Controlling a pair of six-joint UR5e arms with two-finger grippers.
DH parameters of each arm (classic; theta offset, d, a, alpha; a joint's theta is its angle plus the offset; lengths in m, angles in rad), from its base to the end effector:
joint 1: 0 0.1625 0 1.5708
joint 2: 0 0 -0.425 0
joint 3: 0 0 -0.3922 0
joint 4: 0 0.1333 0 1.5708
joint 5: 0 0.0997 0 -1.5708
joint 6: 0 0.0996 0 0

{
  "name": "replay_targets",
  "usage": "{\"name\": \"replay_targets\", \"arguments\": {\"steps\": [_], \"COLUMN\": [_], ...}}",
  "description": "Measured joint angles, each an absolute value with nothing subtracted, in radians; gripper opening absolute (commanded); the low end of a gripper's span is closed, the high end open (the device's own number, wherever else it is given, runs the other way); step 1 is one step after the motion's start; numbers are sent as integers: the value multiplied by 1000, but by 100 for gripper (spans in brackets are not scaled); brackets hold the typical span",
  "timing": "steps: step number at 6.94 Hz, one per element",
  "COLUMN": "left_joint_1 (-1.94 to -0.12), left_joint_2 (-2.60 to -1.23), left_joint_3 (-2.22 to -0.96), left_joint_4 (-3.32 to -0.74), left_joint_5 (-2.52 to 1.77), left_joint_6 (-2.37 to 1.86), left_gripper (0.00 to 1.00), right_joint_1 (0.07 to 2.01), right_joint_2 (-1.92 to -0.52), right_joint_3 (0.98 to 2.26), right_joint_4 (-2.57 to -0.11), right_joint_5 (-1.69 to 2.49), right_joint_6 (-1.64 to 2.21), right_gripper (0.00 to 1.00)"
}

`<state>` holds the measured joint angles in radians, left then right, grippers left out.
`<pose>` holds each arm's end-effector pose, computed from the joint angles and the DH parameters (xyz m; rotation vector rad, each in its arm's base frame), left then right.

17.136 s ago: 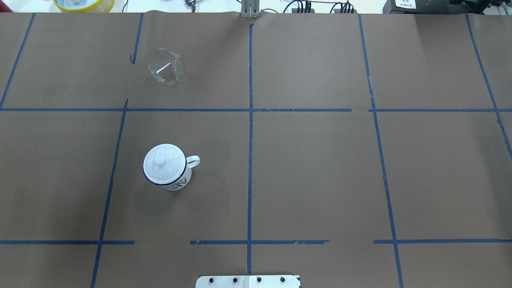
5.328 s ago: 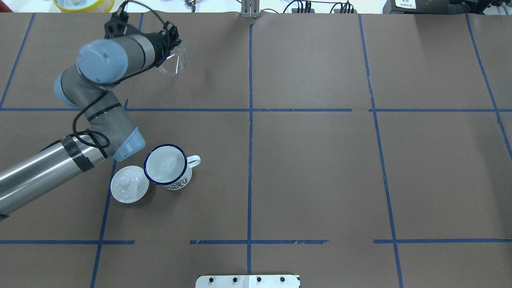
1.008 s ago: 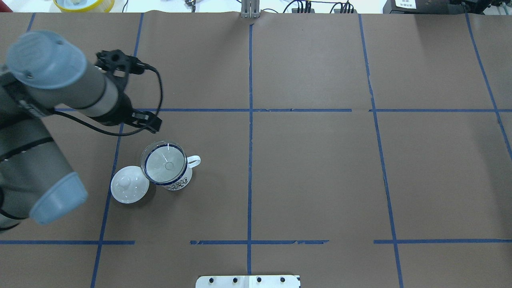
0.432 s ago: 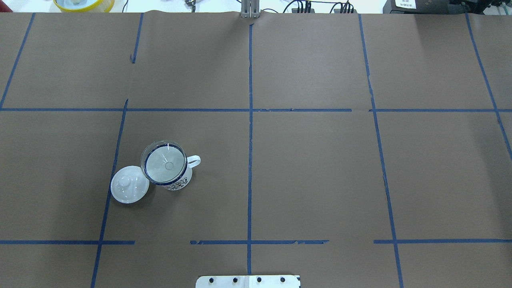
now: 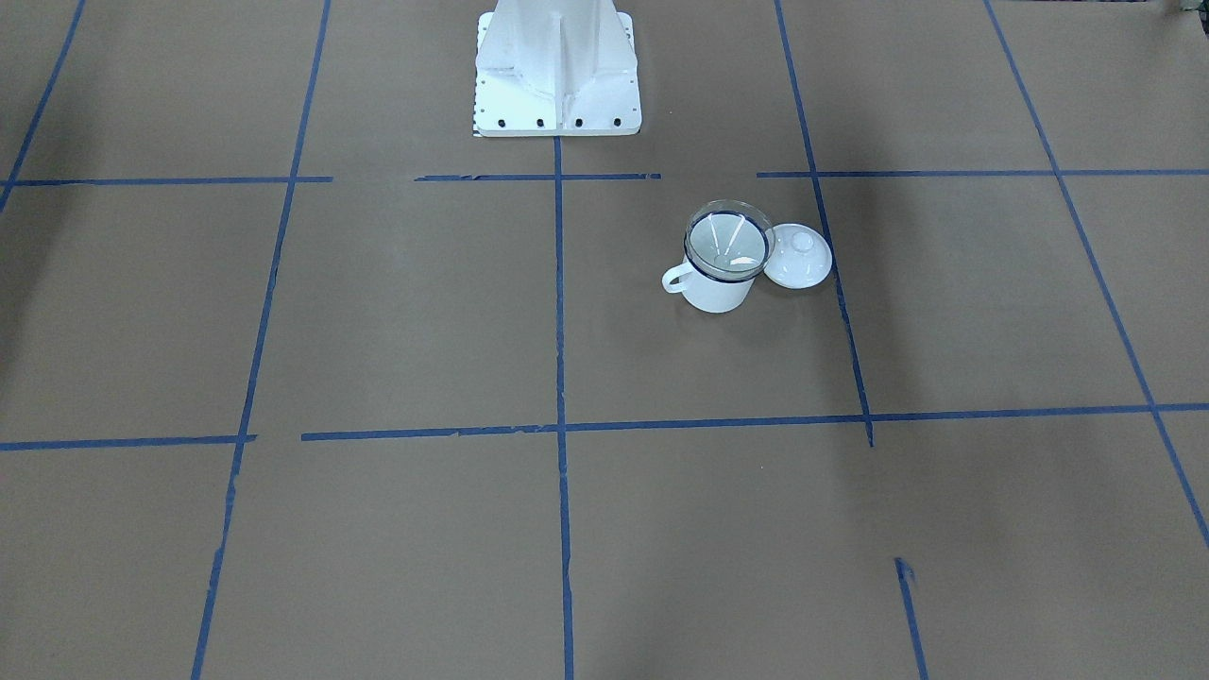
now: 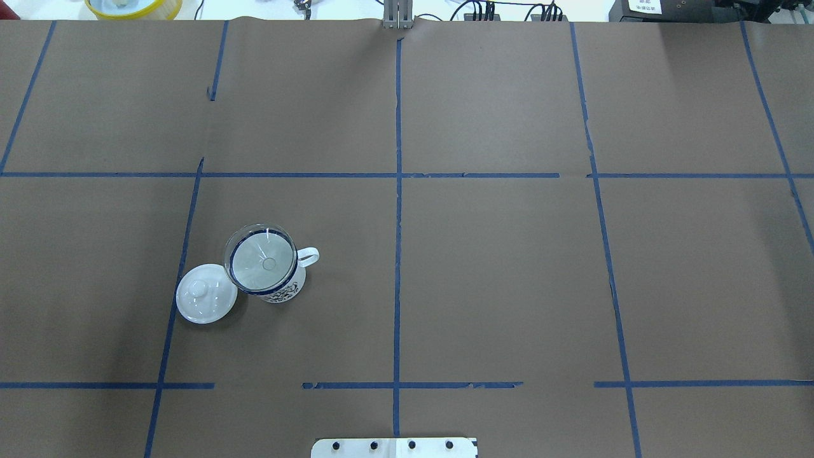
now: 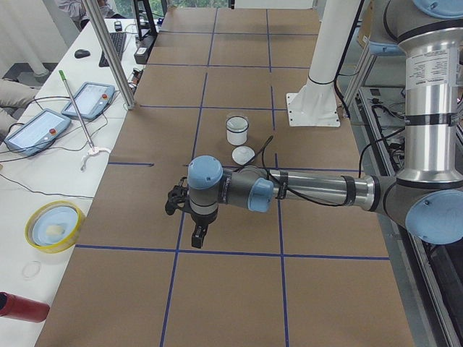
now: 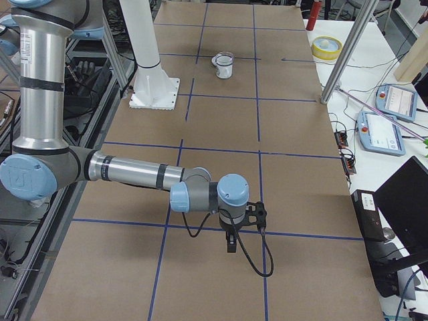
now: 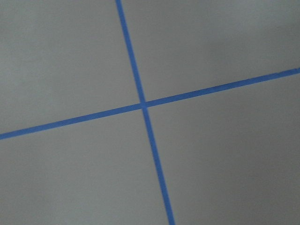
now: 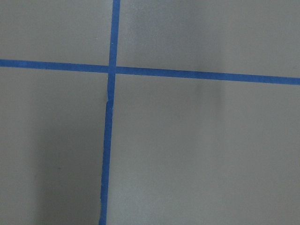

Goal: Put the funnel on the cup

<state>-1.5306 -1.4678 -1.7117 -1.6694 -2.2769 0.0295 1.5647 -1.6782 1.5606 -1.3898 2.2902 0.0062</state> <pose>-0.0502 -0.4597 0.6319 0.1271 0.7060 0.1149 0.0649 -0.4486 0.6995 0.0562 -0.7195 -0.0227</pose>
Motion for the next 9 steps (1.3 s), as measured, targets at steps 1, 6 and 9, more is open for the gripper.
{"name": "replay_targets", "arguments": {"steps": [1, 6, 9], "left_joint_1": [-1535, -1535, -1534], "left_joint_2": [-1469, -1474, -1474], "left_joint_3": [-1718, -1775, -1768], "left_joint_4": [-1607, -1478, -1480], "left_joint_5": [-2269, -2271, -2272], "left_joint_6": [28, 26, 30], "left_gripper": [100, 100, 100], "right_joint_1": [1565, 1565, 1565], "right_joint_2": [-1678, -1678, -1678], "right_joint_3": [1561, 1560, 1560], "right_joint_4": [-1390, -1390, -1390], "right_joint_5": [2290, 2290, 2290], "right_joint_6": [6, 6, 6], "right_gripper": [100, 100, 100]}}
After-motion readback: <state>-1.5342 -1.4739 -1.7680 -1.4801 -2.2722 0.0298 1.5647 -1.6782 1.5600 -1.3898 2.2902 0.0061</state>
